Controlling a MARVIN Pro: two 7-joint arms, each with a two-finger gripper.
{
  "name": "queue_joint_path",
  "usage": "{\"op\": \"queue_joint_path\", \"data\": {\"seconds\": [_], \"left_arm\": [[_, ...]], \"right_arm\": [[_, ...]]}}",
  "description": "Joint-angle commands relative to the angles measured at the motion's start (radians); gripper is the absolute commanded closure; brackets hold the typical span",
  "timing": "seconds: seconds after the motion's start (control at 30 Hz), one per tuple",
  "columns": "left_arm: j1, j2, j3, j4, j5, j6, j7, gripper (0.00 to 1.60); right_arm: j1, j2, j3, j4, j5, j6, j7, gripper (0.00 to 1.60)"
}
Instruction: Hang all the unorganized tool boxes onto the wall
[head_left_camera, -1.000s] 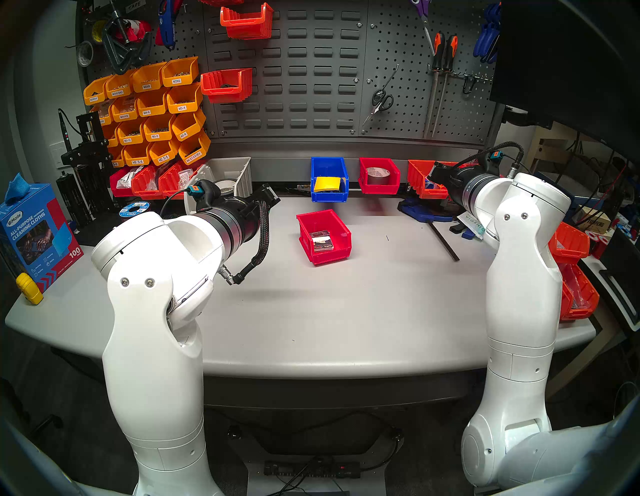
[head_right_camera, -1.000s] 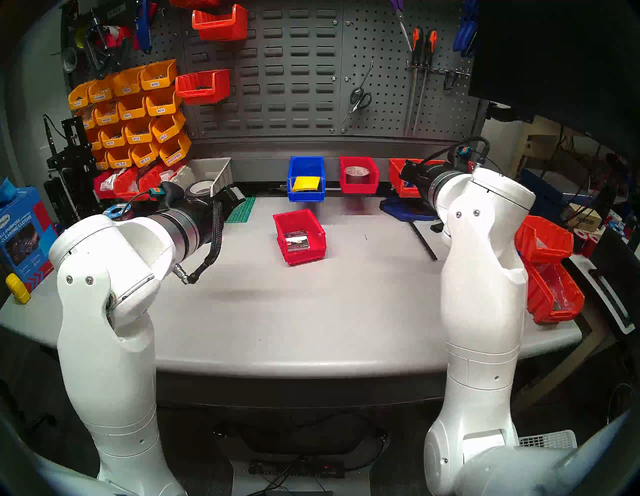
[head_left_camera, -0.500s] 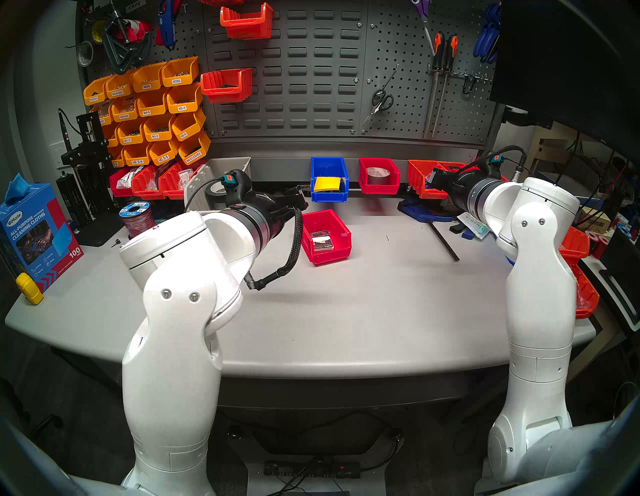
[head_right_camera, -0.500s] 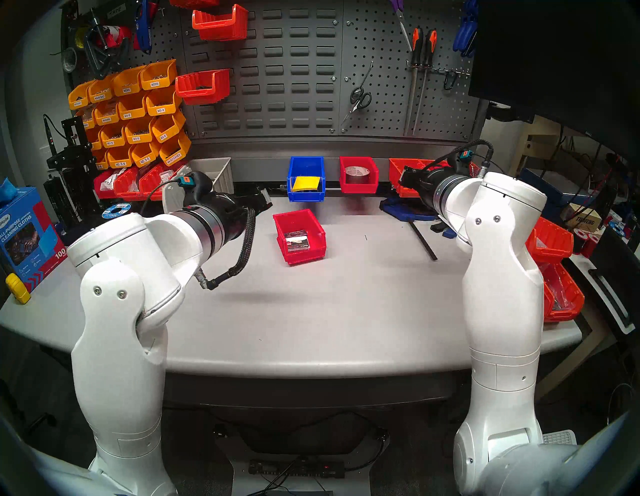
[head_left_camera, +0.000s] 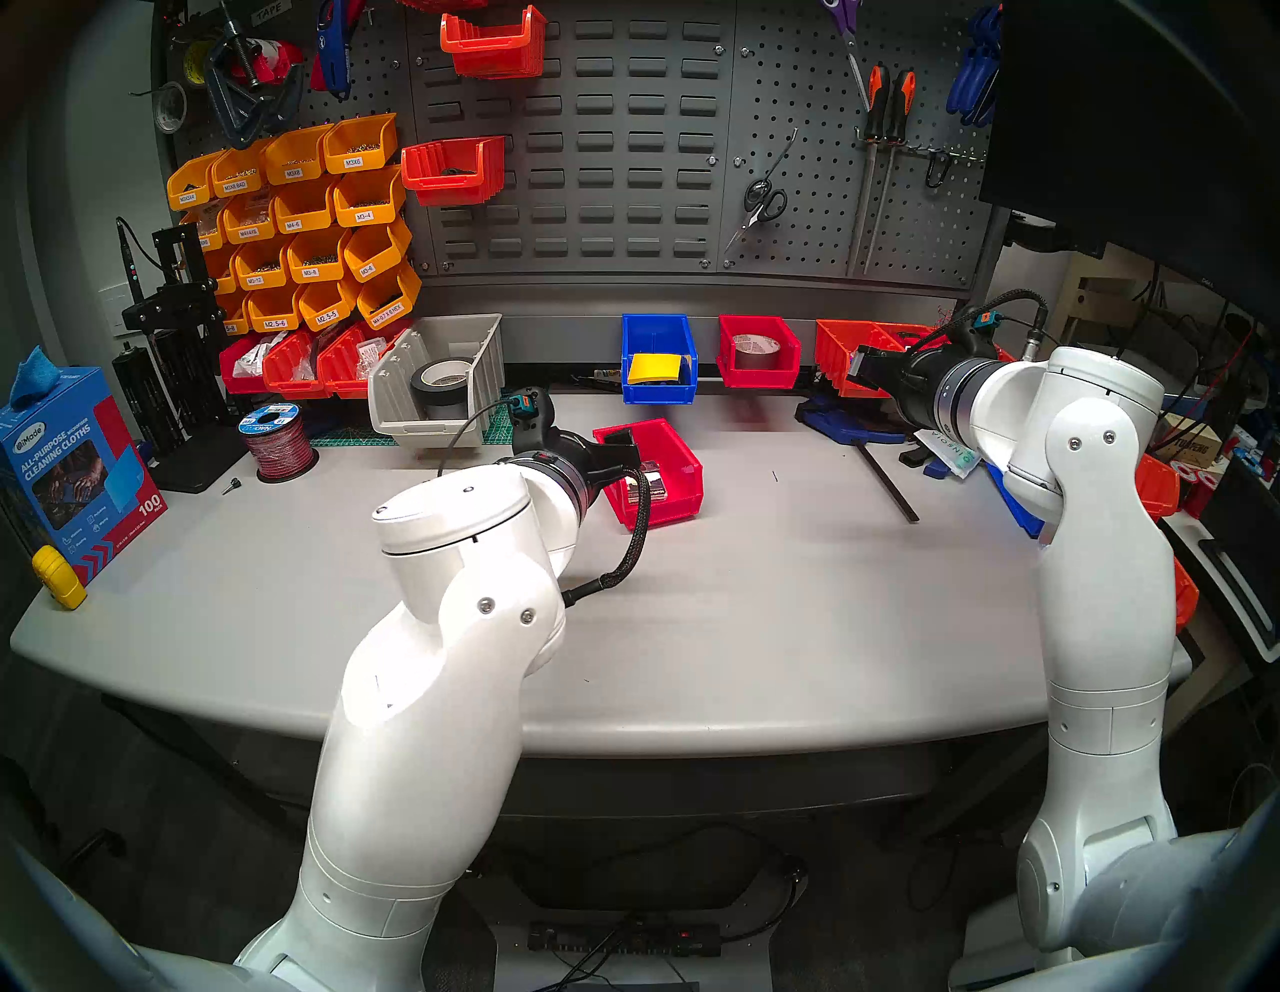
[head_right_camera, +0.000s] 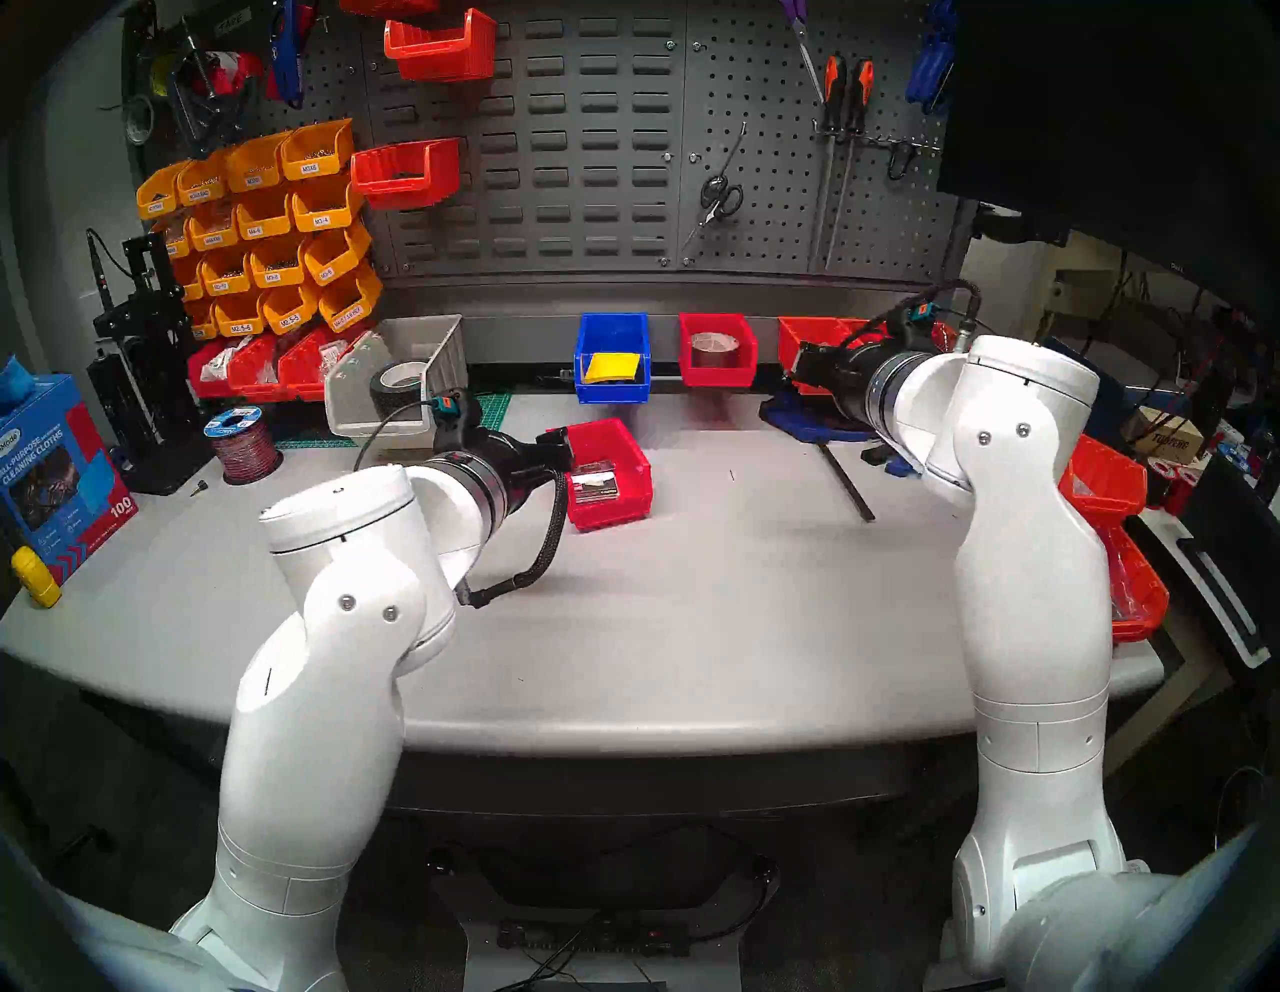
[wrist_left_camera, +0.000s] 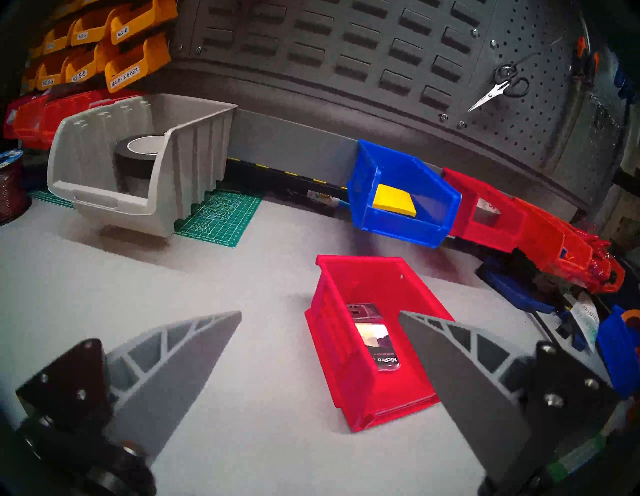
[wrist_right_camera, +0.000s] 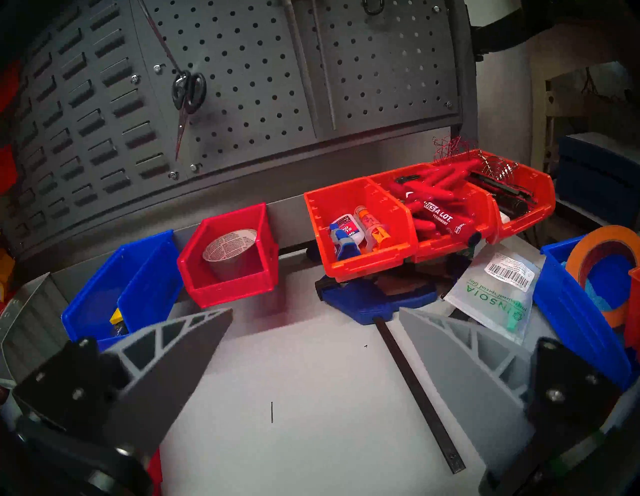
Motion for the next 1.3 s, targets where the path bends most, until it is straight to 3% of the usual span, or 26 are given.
{"op": "queue_joint_path", "data": {"seconds": [0.0,0.37,0.7,1.27], "left_arm": [[-0.013,0.013,0.073,0.049,0.067,-0.073,-0.010,0.00],[-0.024,0.048,0.159,0.129,0.151,-0.203,-0.040,0.00],[-0.054,0.068,0.168,0.214,0.200,-0.292,-0.065,0.00],[-0.071,0.047,0.184,0.319,0.220,-0.361,-0.070,0.00]], "right_arm": [[0.025,0.057,0.002,-0.012,0.057,-0.002,-0.073,0.00],[0.033,0.089,-0.005,-0.010,0.121,-0.002,-0.103,0.00],[0.035,0.103,-0.007,-0.008,0.143,-0.002,-0.105,0.00],[0.035,0.115,-0.008,-0.007,0.156,-0.002,-0.101,0.00]]}}
